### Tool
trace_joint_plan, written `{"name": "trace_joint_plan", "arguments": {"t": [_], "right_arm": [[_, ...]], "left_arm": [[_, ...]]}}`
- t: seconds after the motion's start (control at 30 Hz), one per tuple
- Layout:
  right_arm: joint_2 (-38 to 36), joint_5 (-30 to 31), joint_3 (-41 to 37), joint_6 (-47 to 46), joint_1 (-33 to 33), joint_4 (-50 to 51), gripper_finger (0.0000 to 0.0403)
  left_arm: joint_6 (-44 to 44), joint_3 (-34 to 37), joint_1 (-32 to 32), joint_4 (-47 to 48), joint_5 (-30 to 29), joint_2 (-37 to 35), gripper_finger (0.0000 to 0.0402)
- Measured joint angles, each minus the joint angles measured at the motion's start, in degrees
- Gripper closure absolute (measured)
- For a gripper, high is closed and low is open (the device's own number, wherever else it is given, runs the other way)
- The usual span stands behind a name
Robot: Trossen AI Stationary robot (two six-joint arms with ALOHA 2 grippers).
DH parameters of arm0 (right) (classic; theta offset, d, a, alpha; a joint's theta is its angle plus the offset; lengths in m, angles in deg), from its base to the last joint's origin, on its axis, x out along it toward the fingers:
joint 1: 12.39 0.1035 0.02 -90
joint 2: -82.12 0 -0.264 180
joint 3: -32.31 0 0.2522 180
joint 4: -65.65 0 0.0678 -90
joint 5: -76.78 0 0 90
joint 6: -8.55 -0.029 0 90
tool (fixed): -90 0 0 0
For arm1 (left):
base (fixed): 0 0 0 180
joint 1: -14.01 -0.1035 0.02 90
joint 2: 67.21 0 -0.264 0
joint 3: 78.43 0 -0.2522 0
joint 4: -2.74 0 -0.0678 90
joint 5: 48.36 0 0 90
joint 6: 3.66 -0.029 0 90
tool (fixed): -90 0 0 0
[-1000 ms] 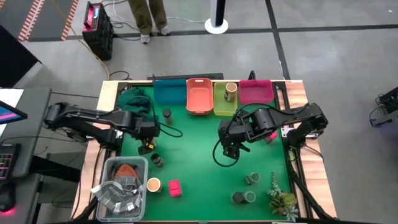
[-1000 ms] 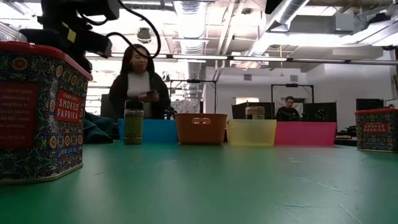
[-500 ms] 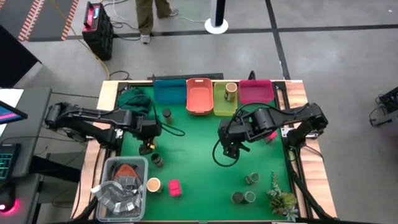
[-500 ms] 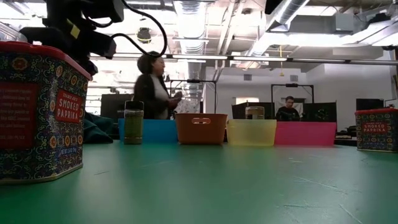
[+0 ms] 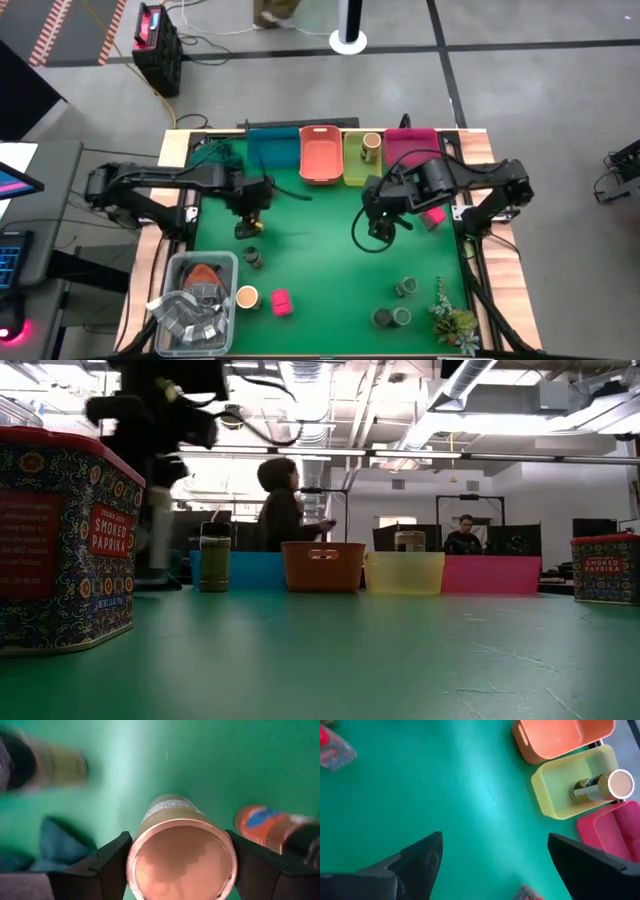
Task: Sort spices by type
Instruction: Put the top yellow seasoning bottle into the yellow bin
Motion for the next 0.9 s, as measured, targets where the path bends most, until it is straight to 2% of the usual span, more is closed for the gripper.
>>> {"name": "trace_joint_plan", "arguments": {"t": [0.2, 0.53, 0.73, 0.9], "right_arm": [[-0.56, 0.82, 0.04, -1.35, -0.37, 0.28, 0.0015], [-0.56, 0.82, -0.24, -2.02, 1.49, 0.07, 0.0015], [-0.86, 0.81, -5.26, -4.41, 3.68, -0.55, 0.0015], [-3.68, 0.84, -10.76, -10.37, 5.25, -1.74, 0.0015]], "left_arm": [[-4.77, -11.57, -1.12, 0.05, 1.78, 10.14, 0.013], [-9.62, -35.53, -4.76, 0.18, 4.79, 25.2, 0.013], [-10.81, -48.01, -7.12, -0.11, 6.7, 33.84, 0.013], [-11.59, -56.47, -8.0, -1.41, 8.24, 39.5, 0.013]]}}
